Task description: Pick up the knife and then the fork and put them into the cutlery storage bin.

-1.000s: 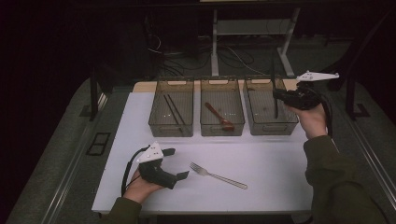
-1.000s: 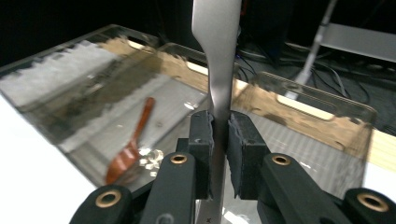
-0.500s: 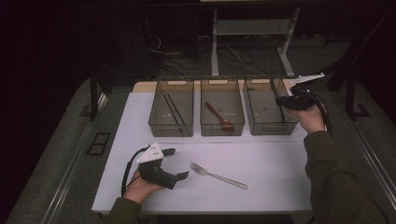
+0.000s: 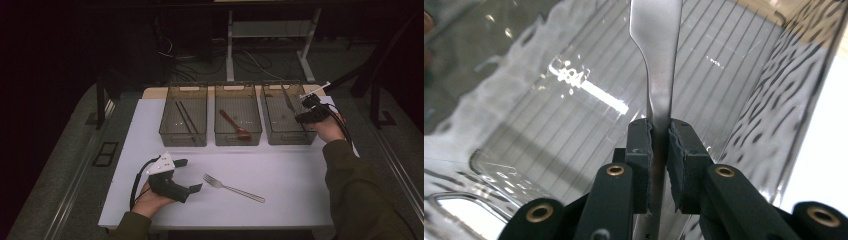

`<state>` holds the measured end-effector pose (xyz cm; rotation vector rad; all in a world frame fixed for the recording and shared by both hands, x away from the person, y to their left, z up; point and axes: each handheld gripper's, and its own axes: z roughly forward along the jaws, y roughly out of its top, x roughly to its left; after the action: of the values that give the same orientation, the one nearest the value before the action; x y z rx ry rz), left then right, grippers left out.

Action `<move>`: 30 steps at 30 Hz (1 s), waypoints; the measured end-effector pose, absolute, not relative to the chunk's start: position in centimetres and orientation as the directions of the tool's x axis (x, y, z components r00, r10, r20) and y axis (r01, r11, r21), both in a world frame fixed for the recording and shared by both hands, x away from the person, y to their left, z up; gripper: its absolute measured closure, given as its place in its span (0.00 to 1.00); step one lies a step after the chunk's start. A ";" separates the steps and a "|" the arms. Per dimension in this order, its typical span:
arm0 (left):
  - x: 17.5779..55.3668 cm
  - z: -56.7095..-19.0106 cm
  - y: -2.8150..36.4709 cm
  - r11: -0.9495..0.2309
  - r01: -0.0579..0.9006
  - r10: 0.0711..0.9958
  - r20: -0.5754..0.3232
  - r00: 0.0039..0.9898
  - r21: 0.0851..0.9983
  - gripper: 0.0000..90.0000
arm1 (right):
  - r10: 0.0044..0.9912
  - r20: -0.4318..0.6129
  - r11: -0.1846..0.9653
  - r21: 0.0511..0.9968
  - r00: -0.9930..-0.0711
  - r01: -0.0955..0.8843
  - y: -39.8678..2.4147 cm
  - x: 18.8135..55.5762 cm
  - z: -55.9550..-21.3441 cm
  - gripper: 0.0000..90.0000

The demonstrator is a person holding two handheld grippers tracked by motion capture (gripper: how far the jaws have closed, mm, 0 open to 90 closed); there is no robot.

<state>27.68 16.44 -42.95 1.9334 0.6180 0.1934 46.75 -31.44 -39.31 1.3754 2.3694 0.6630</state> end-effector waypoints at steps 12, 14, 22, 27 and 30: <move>27.6 -42.9 16.5 -0.317 0.332 0.501 -0.141 0.854 0.888 0.00 | 0.876 -0.033 0.409 0.580 -0.481 0.704 -31.0 46.7 -39.3 0.67; 27.6 -42.9 16.5 -0.318 0.333 0.501 -0.141 0.854 0.888 0.00 | 0.877 -0.013 0.386 0.613 -0.481 0.689 -31.1 46.3 -38.8 0.61; 27.6 -42.9 16.4 -0.316 0.333 0.500 -0.142 0.854 0.888 0.00 | 0.867 0.114 0.240 0.758 -0.485 0.607 -32.1 43.2 -36.9 0.48; 27.6 -42.9 16.4 -0.320 0.331 0.499 -0.139 0.855 0.888 0.00 | 0.849 0.154 0.197 0.796 -0.506 0.573 -32.7 41.2 -36.9 0.46; 27.7 -42.9 16.4 -0.319 0.333 0.500 -0.141 0.855 0.887 0.00 | 0.829 0.163 0.197 0.810 -0.535 0.553 -32.6 40.0 -37.0 0.46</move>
<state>27.65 16.40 -42.95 1.9348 0.6163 0.1905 39.99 -32.63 -36.99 1.3049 2.1679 1.2591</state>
